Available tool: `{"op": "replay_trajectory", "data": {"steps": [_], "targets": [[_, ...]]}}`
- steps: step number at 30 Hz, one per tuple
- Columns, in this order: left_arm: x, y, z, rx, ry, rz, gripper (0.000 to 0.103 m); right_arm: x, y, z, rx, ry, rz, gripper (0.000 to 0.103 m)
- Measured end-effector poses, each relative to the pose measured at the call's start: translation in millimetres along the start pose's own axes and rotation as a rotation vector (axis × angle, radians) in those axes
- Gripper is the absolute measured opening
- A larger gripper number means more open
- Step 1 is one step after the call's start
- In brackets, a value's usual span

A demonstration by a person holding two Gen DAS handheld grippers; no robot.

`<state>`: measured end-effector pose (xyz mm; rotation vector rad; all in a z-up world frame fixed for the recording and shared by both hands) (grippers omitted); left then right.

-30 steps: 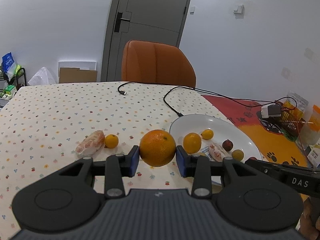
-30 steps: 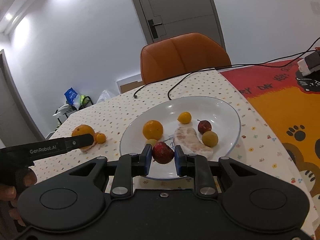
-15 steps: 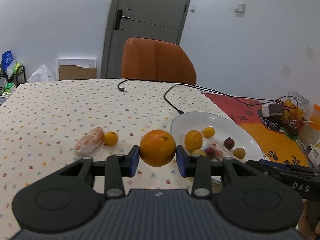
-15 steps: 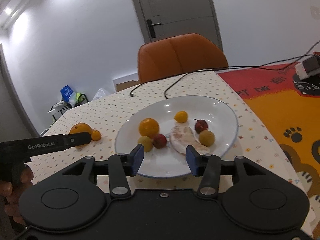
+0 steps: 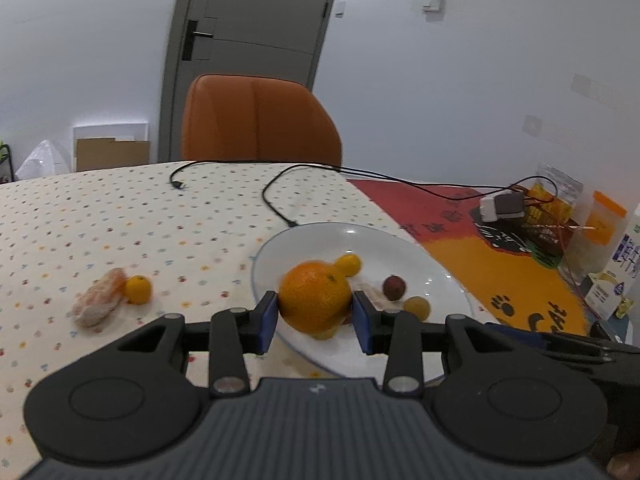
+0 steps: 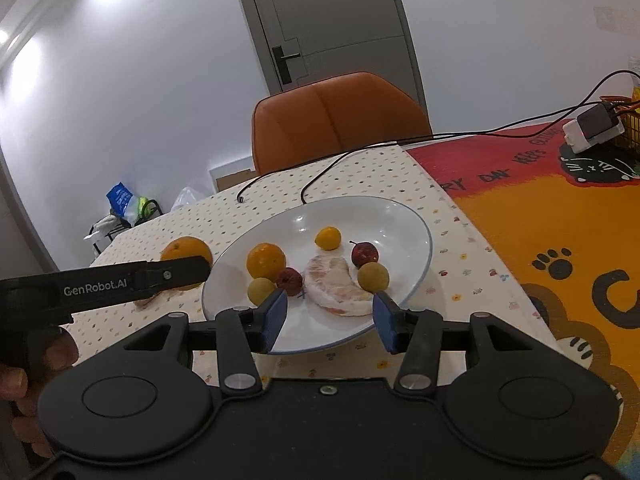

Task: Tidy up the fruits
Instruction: 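Carry the orange and plum to the white plate and open both tools, then move both open tools back toward the pomelo segment and tangerine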

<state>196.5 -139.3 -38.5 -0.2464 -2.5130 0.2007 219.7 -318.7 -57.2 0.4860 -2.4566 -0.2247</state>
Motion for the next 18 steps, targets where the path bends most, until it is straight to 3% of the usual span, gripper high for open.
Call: {"op": "replay_trajectory", "data": {"steps": [7,11,18], "targets": [[2,20,3,0.026,0.018,-0.046,0.045,-2,3,2,-0.003,0.005,-0.016,0.048],[10,34,4,0.030,0.018,-0.083,0.056,-5,10,1,0.002,0.010,-0.030,0.048],[30,63,5,0.062,0.000,-0.138,0.062,-7,32,1,0.028,0.013,-0.058,0.053]]}}
Point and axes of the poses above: each gripper's, at about its wrist camera, not at the fingertips, and x roughly against the way its jaws point, y to its left, z to its underside, the point moved 6 cm from there along -x, roughly the way its jaws point, and after that the axes turned 4 degrees about y, right-handed, at the moved point
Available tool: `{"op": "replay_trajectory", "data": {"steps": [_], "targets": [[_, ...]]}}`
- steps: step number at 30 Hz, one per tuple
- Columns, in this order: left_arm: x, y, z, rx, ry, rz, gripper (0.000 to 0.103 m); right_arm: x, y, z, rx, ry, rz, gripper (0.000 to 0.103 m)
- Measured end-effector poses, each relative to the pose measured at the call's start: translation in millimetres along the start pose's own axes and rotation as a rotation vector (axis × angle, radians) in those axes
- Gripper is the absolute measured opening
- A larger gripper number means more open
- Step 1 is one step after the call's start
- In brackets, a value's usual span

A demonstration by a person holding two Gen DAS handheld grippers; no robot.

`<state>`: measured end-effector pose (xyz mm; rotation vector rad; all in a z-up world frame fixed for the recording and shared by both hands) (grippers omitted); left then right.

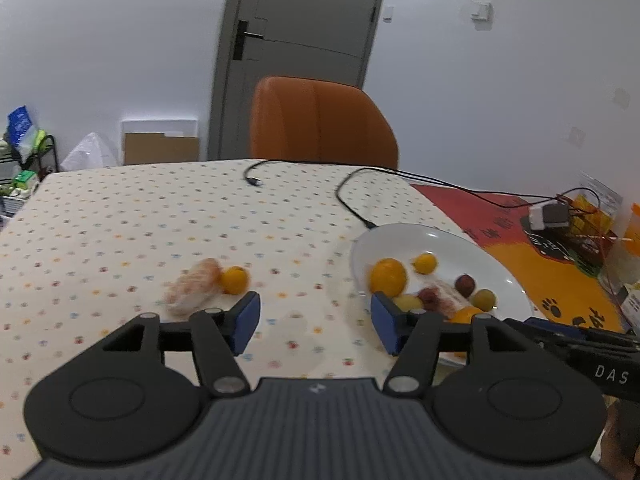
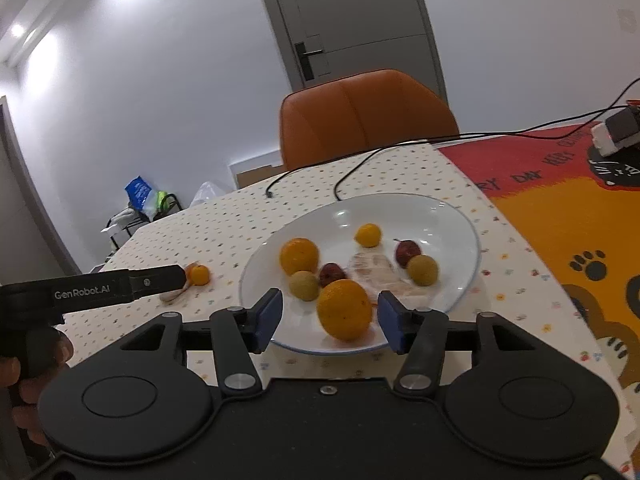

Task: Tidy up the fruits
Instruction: 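Move both open tools back toward the pomelo segment and tangerine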

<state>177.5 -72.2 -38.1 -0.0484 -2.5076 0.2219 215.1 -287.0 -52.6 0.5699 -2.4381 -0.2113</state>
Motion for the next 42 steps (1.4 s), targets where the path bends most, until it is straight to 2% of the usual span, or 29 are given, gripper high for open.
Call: {"op": "replay_trajectory", "data": {"steps": [3,15,18,30,42], "targets": [[10,13,-1,0.010,-0.018,-0.021,0.068,-1,11,-1,0.012,0.000,-0.014,0.054],[48,72,0,0.073,-0.062,-0.110,0.072,-6,59,-1,0.069,0.015,-0.066,0.062],[54,82,1,0.084,-0.064,-0.122,0.075,-8,69,-1,0.080,0.022,-0.079,0.067],[60,104,5,0.113,-0.076,-0.135,0.075,-19,97,-3,0.131,0.048,-0.112,0.070],[46,116,5,0.129,-0.056,-0.153,0.075,-42,110,-6,0.156,0.069,-0.138,0.070]]}}
Point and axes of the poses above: each gripper's, at about its wrist camera, not at the fingertips, and x roughly against the way its jaws point, y to its left, z to its underside, the point moved 6 cm from there along -x, roughly the way its jaws point, and after that the axes turned 4 degrees about y, right-handed, at the moved point
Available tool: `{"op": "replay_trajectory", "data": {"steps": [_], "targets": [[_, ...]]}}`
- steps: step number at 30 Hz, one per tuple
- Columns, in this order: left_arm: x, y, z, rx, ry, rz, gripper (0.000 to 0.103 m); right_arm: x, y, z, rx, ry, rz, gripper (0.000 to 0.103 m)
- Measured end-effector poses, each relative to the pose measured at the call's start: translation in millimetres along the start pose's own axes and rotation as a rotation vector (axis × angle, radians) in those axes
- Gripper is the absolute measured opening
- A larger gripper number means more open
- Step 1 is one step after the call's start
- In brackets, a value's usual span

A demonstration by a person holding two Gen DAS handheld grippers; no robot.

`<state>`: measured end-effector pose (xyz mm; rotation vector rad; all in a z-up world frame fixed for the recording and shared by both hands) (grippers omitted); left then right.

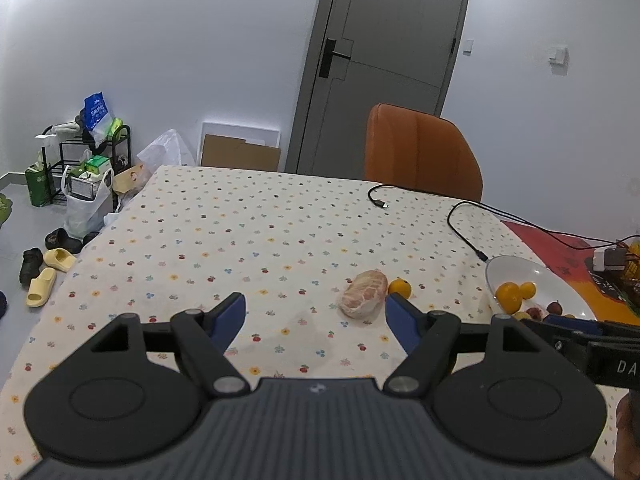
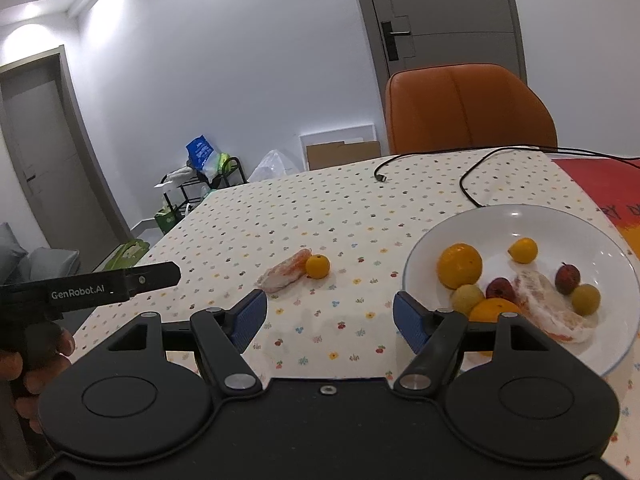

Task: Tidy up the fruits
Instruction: 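Move both open tools back toward the pomelo segment and tangerine, then grasp the peeled pomelo segment with the left tool while the right grasps the tangerine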

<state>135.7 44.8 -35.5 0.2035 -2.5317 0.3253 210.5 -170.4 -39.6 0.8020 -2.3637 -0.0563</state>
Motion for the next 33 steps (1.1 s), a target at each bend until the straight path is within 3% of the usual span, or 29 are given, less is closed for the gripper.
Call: {"op": "replay_trajectory", "data": {"steps": [8,9,11,15,21,29,33], "targets": [[-23,-11,-2,-0.025,0.017,0.011,0.075,-20,-1,-8,0.019,0.021,-0.014,0.070],[-27,-11,-1,-0.024,0.023,0.012,0.075,-21,-1,-8,0.022,0.027,-0.017,0.073],[-34,-12,-1,-0.016,0.035,0.011,0.075,-24,-2,-11,0.023,0.028,-0.024,0.091],[-52,-12,2,0.010,0.080,0.008,0.075,-30,-4,-18,0.038,0.024,-0.036,0.103],[-68,-18,-3,0.000,0.104,-0.003,0.081,-41,-6,-28,0.065,0.039,-0.027,0.103],[-88,-32,-6,-0.037,0.130,-0.005,0.084,-52,-26,-39,0.010,0.054,-0.038,0.103],[-97,-39,-5,-0.066,0.147,-0.020,0.093,-55,-33,-42,-0.006,0.055,-0.040,0.103]]}}
Point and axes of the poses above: each gripper's, at about its wrist camera, not at the fingertips, and x roughly against the way its jaws point, y to its left, z to its underside, the point moved 6 cm from there along -x, roughly the way its jaws point, and after that the axes turned 4 degrees about y, right-handed, at the moved point
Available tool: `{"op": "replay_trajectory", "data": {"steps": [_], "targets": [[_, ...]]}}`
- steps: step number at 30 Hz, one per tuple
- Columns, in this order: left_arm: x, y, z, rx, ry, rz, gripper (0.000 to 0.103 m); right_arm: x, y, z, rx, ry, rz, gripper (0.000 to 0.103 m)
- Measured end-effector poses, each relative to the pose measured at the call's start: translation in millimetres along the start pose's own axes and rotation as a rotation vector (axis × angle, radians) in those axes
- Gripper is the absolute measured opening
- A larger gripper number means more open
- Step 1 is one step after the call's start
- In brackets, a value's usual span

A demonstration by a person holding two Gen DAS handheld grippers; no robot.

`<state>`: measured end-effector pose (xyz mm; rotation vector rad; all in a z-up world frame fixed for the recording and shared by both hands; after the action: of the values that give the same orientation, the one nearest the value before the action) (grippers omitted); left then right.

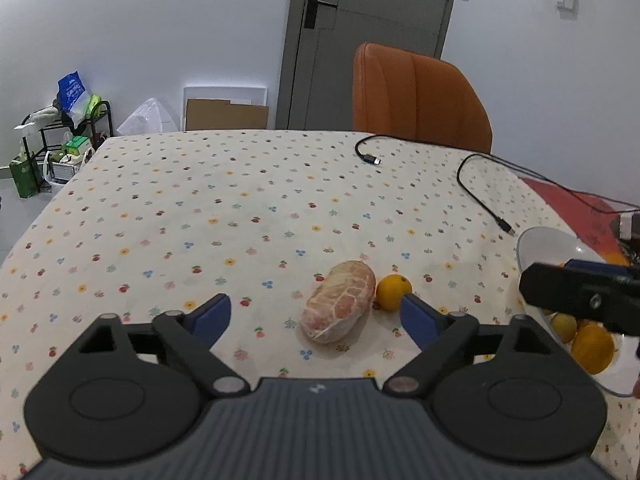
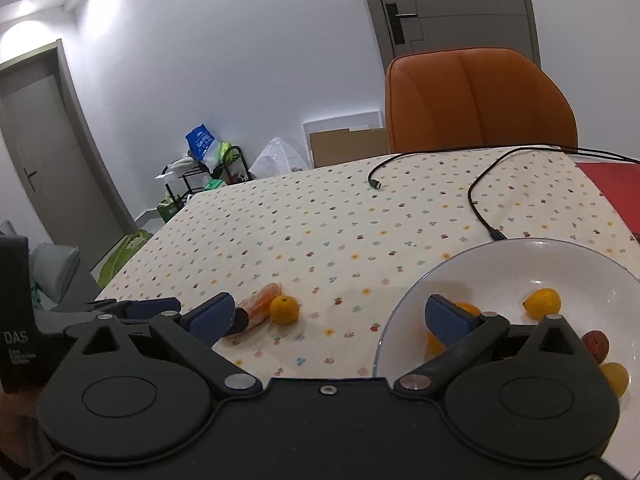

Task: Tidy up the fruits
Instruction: 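Grasp the peeled pomelo segment with the left tool while the right grasps the tangerine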

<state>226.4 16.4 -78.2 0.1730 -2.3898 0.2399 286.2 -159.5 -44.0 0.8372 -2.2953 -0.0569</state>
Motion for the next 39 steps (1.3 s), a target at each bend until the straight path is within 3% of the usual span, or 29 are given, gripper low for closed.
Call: {"op": "replay_trajectory", "data": {"steps": [10,11,15,20,27,39], "targets": [[-14,-7,1,-0.047,0.017,-0.044,0.090,-6,-10,-6,-0.021,0.003,-0.010,0.103],[-15,-6,2,-0.042,0.021,-0.044,0.087,-7,-11,-6,-0.021,0.004,-0.011,0.103],[-18,-5,2,-0.007,0.035,-0.035,0.057,-11,-9,-8,-0.010,0.004,-0.014,0.103],[-20,-11,2,-0.026,0.028,-0.002,0.040,-17,1,-11,0.020,0.006,-0.025,0.103],[-13,2,2,0.014,0.004,0.004,0.037,-27,13,-12,0.046,0.020,-0.054,0.099],[3,39,2,0.092,-0.036,-0.027,0.035,-56,30,-4,0.065,0.085,-0.064,0.075]]}}
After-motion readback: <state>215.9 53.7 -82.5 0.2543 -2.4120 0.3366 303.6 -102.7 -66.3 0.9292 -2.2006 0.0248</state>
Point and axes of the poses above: each gripper's, at about its wrist camera, not at the fingertips, and x roughly against the way its jaws point, y to its left, z to its underside, the point moved 6 cm from there along -x, roughly the way its jaws point, and after that the axes turned 4 degrees about y, right-handed, at the moved point
